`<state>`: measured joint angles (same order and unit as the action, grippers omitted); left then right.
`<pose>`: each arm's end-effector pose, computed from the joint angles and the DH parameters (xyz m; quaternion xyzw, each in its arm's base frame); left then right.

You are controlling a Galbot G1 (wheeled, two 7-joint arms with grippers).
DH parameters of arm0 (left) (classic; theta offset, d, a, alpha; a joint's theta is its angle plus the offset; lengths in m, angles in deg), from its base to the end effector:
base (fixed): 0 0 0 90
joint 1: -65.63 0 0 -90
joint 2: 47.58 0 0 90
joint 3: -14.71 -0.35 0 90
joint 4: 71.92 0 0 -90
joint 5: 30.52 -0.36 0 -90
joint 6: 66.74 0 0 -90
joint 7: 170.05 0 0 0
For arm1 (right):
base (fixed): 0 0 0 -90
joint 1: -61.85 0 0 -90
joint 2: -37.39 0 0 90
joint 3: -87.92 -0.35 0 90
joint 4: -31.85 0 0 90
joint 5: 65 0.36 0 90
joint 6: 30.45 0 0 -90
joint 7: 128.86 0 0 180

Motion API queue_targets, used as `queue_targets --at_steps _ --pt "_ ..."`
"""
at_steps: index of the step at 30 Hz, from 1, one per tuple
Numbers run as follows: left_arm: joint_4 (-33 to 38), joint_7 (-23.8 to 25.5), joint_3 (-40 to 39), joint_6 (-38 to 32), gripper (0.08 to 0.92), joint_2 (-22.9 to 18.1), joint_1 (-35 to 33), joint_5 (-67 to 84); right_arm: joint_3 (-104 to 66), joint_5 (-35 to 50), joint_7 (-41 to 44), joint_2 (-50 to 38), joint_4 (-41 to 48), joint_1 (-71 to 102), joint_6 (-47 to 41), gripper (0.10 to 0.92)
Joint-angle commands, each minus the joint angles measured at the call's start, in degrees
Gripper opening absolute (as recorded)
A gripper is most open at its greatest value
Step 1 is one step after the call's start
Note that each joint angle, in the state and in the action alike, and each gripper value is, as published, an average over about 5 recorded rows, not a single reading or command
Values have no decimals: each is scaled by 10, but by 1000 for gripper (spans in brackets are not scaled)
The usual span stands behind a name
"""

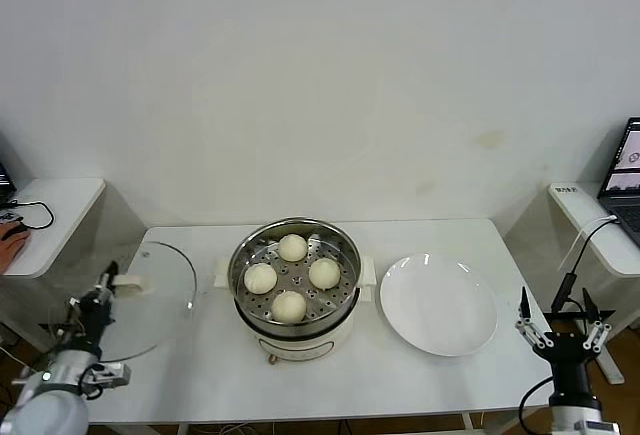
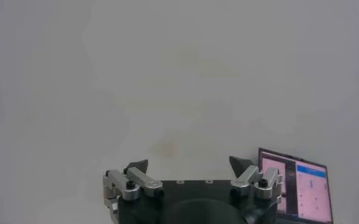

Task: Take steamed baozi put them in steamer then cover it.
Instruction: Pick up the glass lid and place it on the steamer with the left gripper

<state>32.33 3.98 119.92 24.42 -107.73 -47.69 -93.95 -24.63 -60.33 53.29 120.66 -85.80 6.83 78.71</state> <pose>0.2375 0.2095 -0.2996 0.0533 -0.6633 -0.7461 0.0239 0.1454 -0.1429 -0.3060 0.1001 0.9790 -0.1344 0.1162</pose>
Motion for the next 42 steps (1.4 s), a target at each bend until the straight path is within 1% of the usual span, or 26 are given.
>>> queue_targets --at_steps 1,5,10,16,20,24,29,37,42 --pt "151 73 34 95 147 34 -20 49 8 -2 1 -8 -1 1 -1 823" --pt "183 92 -24 128 147 49 -7 90 15 -7 1 -7 -1 1 -1 823" --pt "193 101 -127 178 147 63 52 103 21 -20 1 -3 -2 0 -1 823" --pt "162 115 -246 216 147 45 145 72 32 -42 -1 6 0 -2 -1 823" --pt "135 144 -299 242 147 12 194 37 40 -53 -2 7 3 -6 -2 823" --pt "123 175 -340 264 147 -26 227 -11 54 -63 -2 9 6 -13 -6 822" --pt "109 212 -369 279 147 -73 241 -82 72 -77 -2 17 12 -20 -8 823" --pt "79 256 -405 278 147 -172 261 -202 86 -89 -3 26 25 -24 -2 823" --pt "65 271 -414 271 147 -203 263 -248 85 -91 -3 28 26 -22 0 823"
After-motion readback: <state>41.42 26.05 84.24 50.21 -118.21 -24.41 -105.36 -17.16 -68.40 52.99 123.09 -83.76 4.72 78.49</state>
